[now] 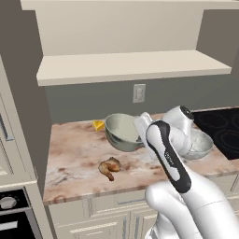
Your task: Pick both bowls and place them on the counter. Then place the egg in one bowl and place the chicken drumstick in the other bowl.
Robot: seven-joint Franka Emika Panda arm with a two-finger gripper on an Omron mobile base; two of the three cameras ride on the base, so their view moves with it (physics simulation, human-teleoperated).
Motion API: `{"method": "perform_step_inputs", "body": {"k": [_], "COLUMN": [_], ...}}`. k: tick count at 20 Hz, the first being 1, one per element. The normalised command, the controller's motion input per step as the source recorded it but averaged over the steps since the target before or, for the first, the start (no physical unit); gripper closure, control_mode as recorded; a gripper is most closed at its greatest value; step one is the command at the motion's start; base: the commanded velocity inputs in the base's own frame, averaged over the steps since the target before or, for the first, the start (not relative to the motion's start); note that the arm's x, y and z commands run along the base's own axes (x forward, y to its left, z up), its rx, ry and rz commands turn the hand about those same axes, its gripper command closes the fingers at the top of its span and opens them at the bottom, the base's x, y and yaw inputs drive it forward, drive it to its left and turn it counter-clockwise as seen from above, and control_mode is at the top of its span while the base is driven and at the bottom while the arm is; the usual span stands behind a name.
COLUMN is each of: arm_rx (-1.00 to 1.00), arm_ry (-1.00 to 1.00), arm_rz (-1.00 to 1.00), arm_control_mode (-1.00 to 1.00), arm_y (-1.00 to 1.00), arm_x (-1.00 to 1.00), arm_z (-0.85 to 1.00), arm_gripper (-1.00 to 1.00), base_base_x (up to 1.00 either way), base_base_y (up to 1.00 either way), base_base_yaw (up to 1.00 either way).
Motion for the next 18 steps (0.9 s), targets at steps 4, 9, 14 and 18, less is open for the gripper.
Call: {"method": "perform_step_inputs", "body": {"k": [4,9,14,18], "arm_rx": [-0.11,-0.11,-0.1,-0.08], "arm_ry": [0.02,0.02,0.0,0.0], "arm_rz": [0.13,0.1,0.05,0.03], "arm_control_mode": [-1.0,-1.0,-1.0,-1.0], "arm_y": [-0.34,-0.38,-0.23,-0.16], "arm_x": [0.33,0.33,0.38,0.41], "arm_z": [-0.5,-0.37,-0.33,-0.3], "arm_gripper": [1.0,1.0,1.0,1.0], "base_base_x": [0.0,0.0,0.0,0.0], "base_base_y": [0.0,0.0,0.0,0.0], "base_base_yaw": [0.0,0.0,0.0,0.0]}}
